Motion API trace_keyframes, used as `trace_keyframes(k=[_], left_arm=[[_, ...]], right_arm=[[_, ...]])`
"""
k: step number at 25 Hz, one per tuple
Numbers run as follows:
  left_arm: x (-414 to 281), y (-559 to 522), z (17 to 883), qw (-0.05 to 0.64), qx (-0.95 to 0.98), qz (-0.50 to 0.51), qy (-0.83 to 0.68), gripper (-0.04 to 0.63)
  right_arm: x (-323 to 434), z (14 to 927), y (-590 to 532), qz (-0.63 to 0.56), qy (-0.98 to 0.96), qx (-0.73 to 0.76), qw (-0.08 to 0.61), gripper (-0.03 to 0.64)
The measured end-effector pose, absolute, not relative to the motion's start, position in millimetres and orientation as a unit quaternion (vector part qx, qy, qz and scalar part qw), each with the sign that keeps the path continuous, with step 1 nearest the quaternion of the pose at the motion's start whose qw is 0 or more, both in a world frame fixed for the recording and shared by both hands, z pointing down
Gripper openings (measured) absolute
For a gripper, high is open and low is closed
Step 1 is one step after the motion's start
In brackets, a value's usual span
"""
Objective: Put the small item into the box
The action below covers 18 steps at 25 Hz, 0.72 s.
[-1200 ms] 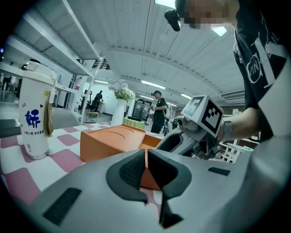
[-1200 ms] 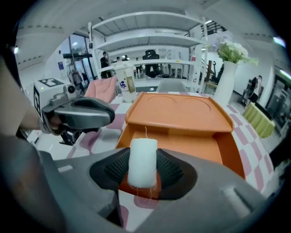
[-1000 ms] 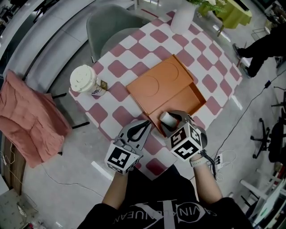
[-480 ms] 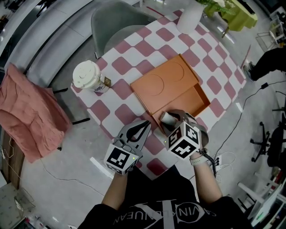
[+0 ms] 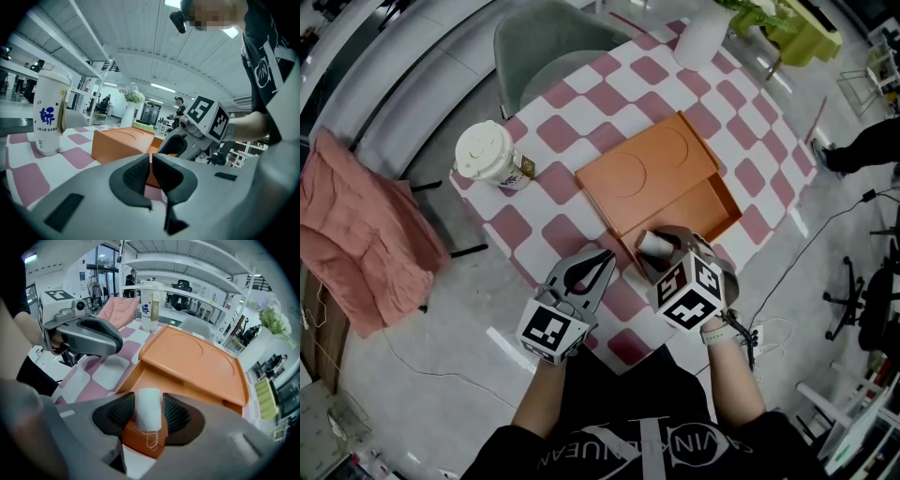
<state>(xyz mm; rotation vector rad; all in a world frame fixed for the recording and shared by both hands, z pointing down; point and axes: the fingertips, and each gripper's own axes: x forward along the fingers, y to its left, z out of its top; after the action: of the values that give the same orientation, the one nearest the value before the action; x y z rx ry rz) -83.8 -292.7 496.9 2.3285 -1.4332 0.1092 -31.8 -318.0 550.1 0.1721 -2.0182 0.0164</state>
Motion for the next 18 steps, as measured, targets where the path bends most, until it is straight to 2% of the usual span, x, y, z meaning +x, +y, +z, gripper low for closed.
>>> trace_keyframes(k=[10, 18], left_arm=[[-82, -291, 493, 0.198, 0.838, 0.037, -0.507, 0.021], [-74, -288, 487, 0.191, 0.848, 0.039, -0.493, 0.021]], right_arm=[[-29, 537, -319, 0.007, -0.854, 0.091, 0.512, 0.183], [-21, 521, -318, 0.038, -0.871, 0.13, 0.472, 0.183]])
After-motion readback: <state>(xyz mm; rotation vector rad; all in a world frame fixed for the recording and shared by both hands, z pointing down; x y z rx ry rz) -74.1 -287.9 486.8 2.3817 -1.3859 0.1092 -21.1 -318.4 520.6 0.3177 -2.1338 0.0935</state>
